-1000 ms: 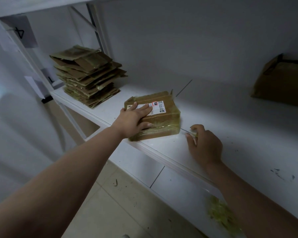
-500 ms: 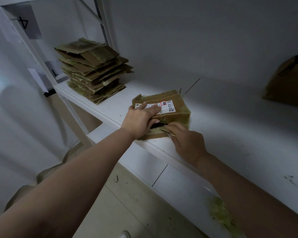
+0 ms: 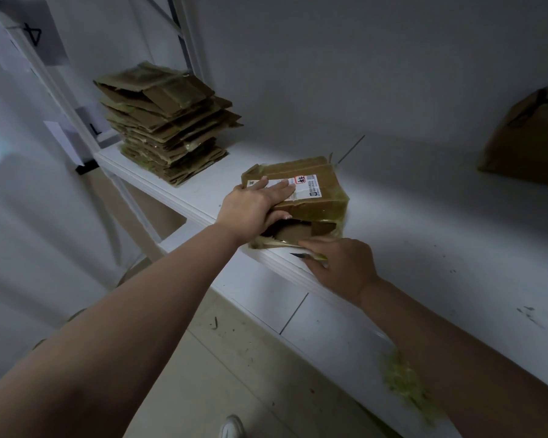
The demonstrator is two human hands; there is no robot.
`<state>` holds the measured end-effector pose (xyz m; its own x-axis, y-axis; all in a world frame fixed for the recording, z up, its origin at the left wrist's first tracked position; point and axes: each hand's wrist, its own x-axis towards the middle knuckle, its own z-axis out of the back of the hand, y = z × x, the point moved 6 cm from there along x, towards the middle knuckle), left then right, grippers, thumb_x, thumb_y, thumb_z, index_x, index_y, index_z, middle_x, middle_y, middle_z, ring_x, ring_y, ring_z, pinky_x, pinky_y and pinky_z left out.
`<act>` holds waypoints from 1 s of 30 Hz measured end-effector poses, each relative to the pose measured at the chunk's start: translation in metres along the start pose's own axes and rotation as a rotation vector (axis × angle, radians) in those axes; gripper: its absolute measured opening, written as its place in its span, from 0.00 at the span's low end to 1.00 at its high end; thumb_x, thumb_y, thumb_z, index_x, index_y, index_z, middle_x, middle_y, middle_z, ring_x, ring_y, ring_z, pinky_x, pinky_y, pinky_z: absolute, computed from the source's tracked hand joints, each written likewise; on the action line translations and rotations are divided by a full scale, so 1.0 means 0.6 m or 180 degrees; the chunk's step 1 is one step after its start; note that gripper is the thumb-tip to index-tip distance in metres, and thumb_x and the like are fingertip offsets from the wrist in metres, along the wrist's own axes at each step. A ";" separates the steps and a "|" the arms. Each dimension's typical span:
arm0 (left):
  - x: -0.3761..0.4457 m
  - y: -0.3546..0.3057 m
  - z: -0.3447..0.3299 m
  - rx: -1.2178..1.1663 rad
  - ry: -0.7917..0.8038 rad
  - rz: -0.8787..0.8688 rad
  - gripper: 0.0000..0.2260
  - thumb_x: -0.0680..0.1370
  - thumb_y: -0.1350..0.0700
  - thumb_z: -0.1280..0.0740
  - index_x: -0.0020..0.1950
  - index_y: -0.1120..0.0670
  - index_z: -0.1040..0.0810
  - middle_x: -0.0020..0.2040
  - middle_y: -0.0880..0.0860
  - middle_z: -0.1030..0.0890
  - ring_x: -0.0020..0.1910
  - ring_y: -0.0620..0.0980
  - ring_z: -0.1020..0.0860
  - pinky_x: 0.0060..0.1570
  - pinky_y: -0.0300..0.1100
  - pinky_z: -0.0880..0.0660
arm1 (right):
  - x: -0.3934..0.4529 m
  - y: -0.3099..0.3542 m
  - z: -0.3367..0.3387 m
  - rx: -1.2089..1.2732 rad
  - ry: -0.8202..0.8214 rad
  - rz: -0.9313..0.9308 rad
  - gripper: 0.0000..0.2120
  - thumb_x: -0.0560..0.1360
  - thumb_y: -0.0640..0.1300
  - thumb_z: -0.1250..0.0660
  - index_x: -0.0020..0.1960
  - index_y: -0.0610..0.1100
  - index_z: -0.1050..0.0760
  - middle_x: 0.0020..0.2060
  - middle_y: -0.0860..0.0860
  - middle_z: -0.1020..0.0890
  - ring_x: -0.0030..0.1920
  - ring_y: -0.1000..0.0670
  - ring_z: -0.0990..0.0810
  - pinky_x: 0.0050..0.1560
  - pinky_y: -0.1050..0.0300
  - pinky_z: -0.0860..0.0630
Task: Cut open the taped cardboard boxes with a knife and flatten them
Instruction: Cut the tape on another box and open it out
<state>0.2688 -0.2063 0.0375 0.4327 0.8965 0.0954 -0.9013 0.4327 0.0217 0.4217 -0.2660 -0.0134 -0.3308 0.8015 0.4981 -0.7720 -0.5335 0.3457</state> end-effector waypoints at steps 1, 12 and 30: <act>0.000 0.002 0.000 -0.0003 0.0010 0.0007 0.25 0.80 0.40 0.46 0.77 0.43 0.42 0.77 0.43 0.40 0.77 0.52 0.43 0.71 0.55 0.38 | -0.002 0.000 -0.002 -0.0027 -0.0007 0.0017 0.15 0.69 0.53 0.34 0.53 0.50 0.17 0.46 0.53 0.14 0.37 0.48 0.16 0.34 0.54 0.19; -0.003 -0.005 0.002 0.0082 0.0076 0.0054 0.27 0.80 0.40 0.44 0.78 0.44 0.46 0.78 0.44 0.43 0.78 0.52 0.46 0.73 0.55 0.41 | -0.008 -0.004 -0.010 0.0096 -0.0051 -0.0119 0.17 0.70 0.56 0.37 0.54 0.52 0.17 0.47 0.55 0.15 0.42 0.48 0.15 0.37 0.53 0.18; -0.006 -0.013 -0.002 -0.0158 0.0067 0.0029 0.29 0.80 0.41 0.42 0.79 0.44 0.48 0.79 0.45 0.45 0.78 0.53 0.49 0.75 0.59 0.47 | -0.054 -0.006 0.005 0.0268 -0.0237 -0.0170 0.17 0.72 0.52 0.40 0.54 0.49 0.18 0.55 0.55 0.17 0.37 0.52 0.16 0.34 0.63 0.21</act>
<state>0.2742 -0.2128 0.0356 0.4254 0.9019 0.0746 -0.9032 0.4283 -0.0285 0.4369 -0.2906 -0.0282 -0.2468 0.8088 0.5337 -0.7381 -0.5138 0.4372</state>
